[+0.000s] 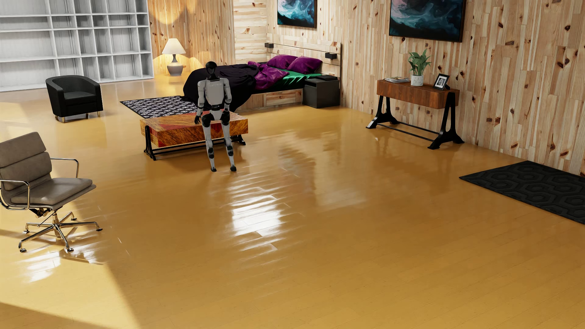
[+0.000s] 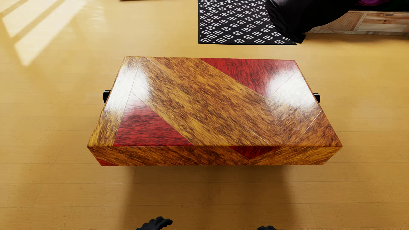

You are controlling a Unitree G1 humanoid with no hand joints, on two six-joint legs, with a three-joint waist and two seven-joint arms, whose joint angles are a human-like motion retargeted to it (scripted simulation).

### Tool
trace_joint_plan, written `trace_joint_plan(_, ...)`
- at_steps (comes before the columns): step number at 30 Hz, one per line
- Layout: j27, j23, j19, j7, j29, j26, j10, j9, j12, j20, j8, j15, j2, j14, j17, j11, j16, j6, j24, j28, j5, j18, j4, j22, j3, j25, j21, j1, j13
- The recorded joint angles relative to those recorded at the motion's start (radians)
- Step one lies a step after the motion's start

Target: Go to the coffeetable

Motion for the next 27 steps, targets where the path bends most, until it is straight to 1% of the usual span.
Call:
trace_joint_plan(2,0.002,0.002,0.006,-0.008,-0.002,-0.003,-0.004,0.004,-0.013,-0.003,0.042,-0.023,-0.026,0.003,-0.001,-0.060,-0.003,0.003,-0.003,0.000,0.016,-0.005,0.003,-0.005,-0.005,-0.002,-0.004,-0.002,-0.005)
trace_joint_plan(5,0.004,-0.016,0.033,-0.018,-0.004,-0.002,-0.004,0.012,-0.027,-0.012,0.179,0.000,-0.082,0.006,-0.005,-0.070,-0.013,0.005,-0.006,0.001,0.068,-0.017,0.004,-0.008,-0.011,-0.008,-0.011,-0.008,0.000)
trace_joint_plan(6,0.003,-0.013,0.033,-0.025,-0.005,-0.006,-0.005,0.014,-0.024,-0.017,0.204,0.003,-0.083,0.009,-0.007,-0.071,-0.011,0.006,-0.006,0.000,0.079,-0.021,0.005,-0.008,-0.012,-0.006,-0.014,-0.008,-0.003)
trace_joint_plan(7,0.002,-0.012,0.021,-0.033,-0.007,-0.006,-0.009,0.015,-0.023,-0.022,0.197,-0.003,-0.073,0.012,-0.006,-0.089,-0.010,0.006,-0.005,-0.001,0.082,-0.025,0.006,-0.006,-0.011,-0.003,-0.017,-0.006,-0.001)
trace_joint_plan(10,0.003,0.005,-0.046,-0.051,-0.004,0.005,-0.026,0.011,-0.004,-0.014,0.147,0.019,-0.007,0.021,0.003,-0.208,-0.008,0.013,-0.017,0.009,0.095,-0.041,0.027,0.001,-0.009,-0.006,-0.012,0.006,-0.003)
trace_joint_plan(11,0.006,0.018,-0.053,-0.050,0.002,0.009,-0.028,0.010,0.011,-0.005,0.147,0.030,0.009,0.021,0.006,-0.239,-0.008,0.017,-0.023,0.020,0.106,-0.047,0.039,0.001,-0.008,-0.013,-0.004,0.010,-0.012)
trace_joint_plan(13,0.002,0.036,-0.062,-0.042,0.008,0.038,-0.027,0.008,0.046,0.005,0.158,0.046,0.028,0.019,0.007,-0.279,-0.010,0.029,-0.018,0.073,0.132,-0.060,0.065,0.000,-0.008,-0.020,0.002,0.013,-0.029)
trace_joint_plan(15,-0.007,0.041,-0.073,-0.038,-0.007,0.104,-0.027,0.007,0.063,-0.007,0.164,0.055,0.040,0.019,0.016,-0.305,-0.027,0.039,0.000,0.144,0.155,-0.074,0.088,0.006,-0.012,-0.019,-0.007,0.014,-0.042)
trace_joint_plan(16,-0.011,0.038,-0.079,-0.040,-0.016,0.124,-0.026,0.006,0.065,-0.019,0.163,0.059,0.043,0.020,0.019,-0.312,-0.031,0.044,0.004,0.161,0.164,-0.081,0.097,0.019,-0.015,-0.014,-0.016,0.011,-0.042)
trace_joint_plan(17,-0.014,0.035,-0.084,-0.044,-0.024,0.133,-0.021,0.004,0.061,-0.031,0.160,0.061,0.042,0.020,0.023,-0.315,-0.034,0.048,0.006,0.162,0.171,-0.087,0.104,0.033,-0.019,-0.008,-0.025,0.006,-0.039)
trace_joint_plan(18,-0.016,0.035,-0.089,-0.050,-0.029,0.135,-0.012,0.003,0.054,-0.041,0.154,0.063,0.039,0.021,0.026,-0.314,-0.035,0.053,0.005,0.155,0.177,-0.093,0.109,0.043,-0.022,-0.003,-0.034,-0.003,-0.036)
trace_joint_plan(20,-0.015,0.045,-0.097,-0.063,-0.030,0.123,0.013,0.000,0.036,-0.051,0.138,0.063,0.028,0.024,0.028,-0.307,-0.035,0.062,-0.009,0.146,0.184,-0.102,0.113,0.038,-0.026,-0.001,-0.042,-0.025,-0.033)
trace_joint_plan(21,-0.014,0.052,-0.100,-0.069,-0.027,0.107,0.025,0.000,0.029,-0.051,0.129,0.063,0.024,0.027,0.026,-0.304,-0.028,0.066,-0.018,0.144,0.185,-0.105,0.113,0.022,-0.026,-0.004,-0.042,-0.036,-0.028)
trace_joint_plan(23,0.009,0.075,-0.105,-0.078,-0.018,0.080,0.052,0.000,0.017,-0.053,0.111,0.063,0.016,0.034,0.031,-0.300,-0.026,0.075,-0.035,0.143,0.187,-0.111,0.112,-0.025,-0.026,-0.015,-0.027,-0.059,-0.039)
trace_joint_plan(24,0.010,0.083,-0.108,-0.078,-0.011,0.066,0.067,0.000,0.009,-0.057,0.103,0.061,0.010,0.037,0.023,-0.294,-0.023,0.080,-0.045,0.143,0.187,-0.113,0.112,-0.048,-0.026,-0.019,-0.022,-0.071,-0.038)
trace_joint_plan(27,0.016,0.098,-0.116,-0.076,-0.007,0.046,0.102,0.002,-0.003,-0.077,0.082,0.059,-0.005,0.048,0.011,-0.281,-0.020,0.094,-0.064,0.149,0.186,-0.117,0.113,-0.108,-0.027,-0.025,-0.019,-0.102,-0.045)
